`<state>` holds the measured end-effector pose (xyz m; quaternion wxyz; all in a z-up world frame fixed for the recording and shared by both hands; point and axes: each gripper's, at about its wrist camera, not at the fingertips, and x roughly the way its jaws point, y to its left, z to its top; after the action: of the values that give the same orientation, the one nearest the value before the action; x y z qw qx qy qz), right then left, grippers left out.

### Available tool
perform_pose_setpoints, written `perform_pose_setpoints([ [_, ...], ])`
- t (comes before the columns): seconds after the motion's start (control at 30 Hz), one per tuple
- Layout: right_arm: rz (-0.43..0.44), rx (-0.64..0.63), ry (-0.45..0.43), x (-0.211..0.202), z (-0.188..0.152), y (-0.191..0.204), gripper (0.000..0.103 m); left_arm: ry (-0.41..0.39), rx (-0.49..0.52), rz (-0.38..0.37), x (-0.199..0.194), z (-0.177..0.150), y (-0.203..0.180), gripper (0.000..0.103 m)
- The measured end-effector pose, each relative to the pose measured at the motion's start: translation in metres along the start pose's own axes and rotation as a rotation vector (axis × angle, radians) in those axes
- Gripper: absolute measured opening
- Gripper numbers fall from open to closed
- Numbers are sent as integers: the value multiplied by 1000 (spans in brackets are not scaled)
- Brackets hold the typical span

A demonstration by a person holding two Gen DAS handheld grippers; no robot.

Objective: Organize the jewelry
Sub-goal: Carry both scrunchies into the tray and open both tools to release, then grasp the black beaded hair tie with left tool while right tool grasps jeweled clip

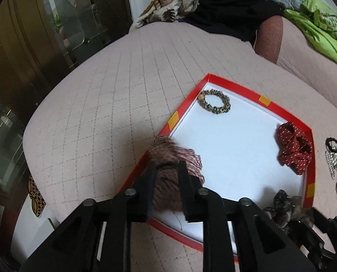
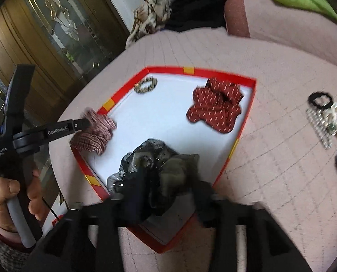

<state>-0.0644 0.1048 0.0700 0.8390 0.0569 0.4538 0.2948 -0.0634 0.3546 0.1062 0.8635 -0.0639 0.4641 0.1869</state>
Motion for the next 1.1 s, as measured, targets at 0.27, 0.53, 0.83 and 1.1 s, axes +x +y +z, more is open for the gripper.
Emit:
perform_pose_setpoints([
  [0.27, -40, -76, -91, -60, -13, -1, 62, -126, 3, 2, -61, -11, -12, 49],
  [0.53, -94, -10, -105, -102, -39, -38, 62, -171, 73, -95, -108, -27, -58, 55],
  [0.83, -221, 47, -99, -139, -75, -99, 62, -141, 243, -201, -126, -62, -135, 55],
  [1.1, -345, 195, -115, -165, -96, -181, 62, -103, 371, -288, -123, -80, -213, 55],
])
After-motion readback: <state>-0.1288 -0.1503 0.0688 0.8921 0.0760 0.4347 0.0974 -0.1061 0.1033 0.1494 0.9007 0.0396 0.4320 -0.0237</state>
